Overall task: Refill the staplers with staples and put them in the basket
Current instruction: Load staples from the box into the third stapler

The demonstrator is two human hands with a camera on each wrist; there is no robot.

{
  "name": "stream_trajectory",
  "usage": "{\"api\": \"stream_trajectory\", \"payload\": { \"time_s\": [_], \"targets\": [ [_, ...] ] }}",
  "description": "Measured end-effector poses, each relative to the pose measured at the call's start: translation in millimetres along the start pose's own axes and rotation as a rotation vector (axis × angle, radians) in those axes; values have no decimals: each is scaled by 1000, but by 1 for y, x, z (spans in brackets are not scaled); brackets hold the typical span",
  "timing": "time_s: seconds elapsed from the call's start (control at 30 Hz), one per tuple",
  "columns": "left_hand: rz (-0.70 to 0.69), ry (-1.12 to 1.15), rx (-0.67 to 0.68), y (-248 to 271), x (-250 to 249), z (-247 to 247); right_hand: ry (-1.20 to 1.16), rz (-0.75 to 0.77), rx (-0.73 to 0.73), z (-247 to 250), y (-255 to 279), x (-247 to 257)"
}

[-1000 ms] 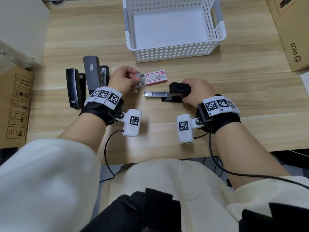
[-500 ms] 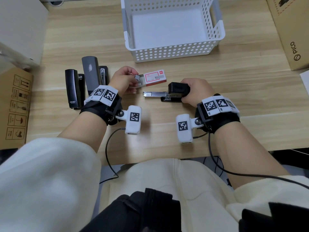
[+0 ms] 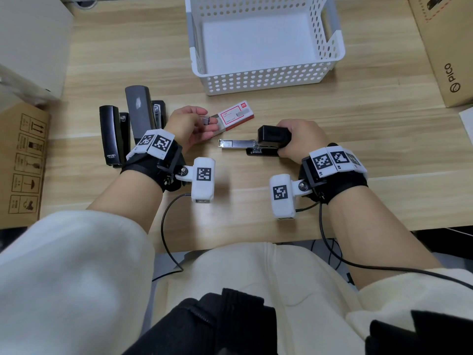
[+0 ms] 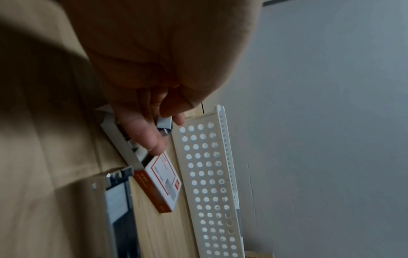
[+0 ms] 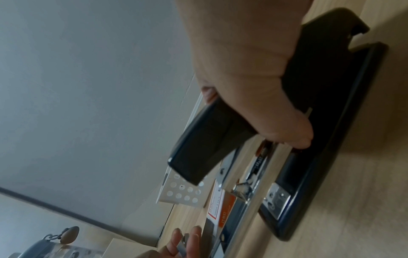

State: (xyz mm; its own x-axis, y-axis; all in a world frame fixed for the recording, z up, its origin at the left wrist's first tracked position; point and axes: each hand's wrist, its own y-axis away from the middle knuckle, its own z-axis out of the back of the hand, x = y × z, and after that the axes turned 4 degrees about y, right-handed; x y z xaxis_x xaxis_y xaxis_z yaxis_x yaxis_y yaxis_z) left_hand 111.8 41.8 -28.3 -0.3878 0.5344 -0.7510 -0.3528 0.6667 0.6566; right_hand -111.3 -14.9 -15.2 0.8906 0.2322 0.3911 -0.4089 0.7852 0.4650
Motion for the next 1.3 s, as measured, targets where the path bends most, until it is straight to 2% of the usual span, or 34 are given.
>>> {"api": "stream_trajectory", "payload": {
  "time_s": [0.73,0.93,1.1,1.3],
  "targets": [
    [-205,-182,116,2,3,6,20,-5,3,2,2,2],
    [-231,-230,75,4,2,3,7,2,2,3,3,2],
    [-257,-383,56,2,3,5,-4,2,3,2,3,2],
    [-338,-554,-42,-4,5,9,2,11,5,3,4,3]
  ]
}}
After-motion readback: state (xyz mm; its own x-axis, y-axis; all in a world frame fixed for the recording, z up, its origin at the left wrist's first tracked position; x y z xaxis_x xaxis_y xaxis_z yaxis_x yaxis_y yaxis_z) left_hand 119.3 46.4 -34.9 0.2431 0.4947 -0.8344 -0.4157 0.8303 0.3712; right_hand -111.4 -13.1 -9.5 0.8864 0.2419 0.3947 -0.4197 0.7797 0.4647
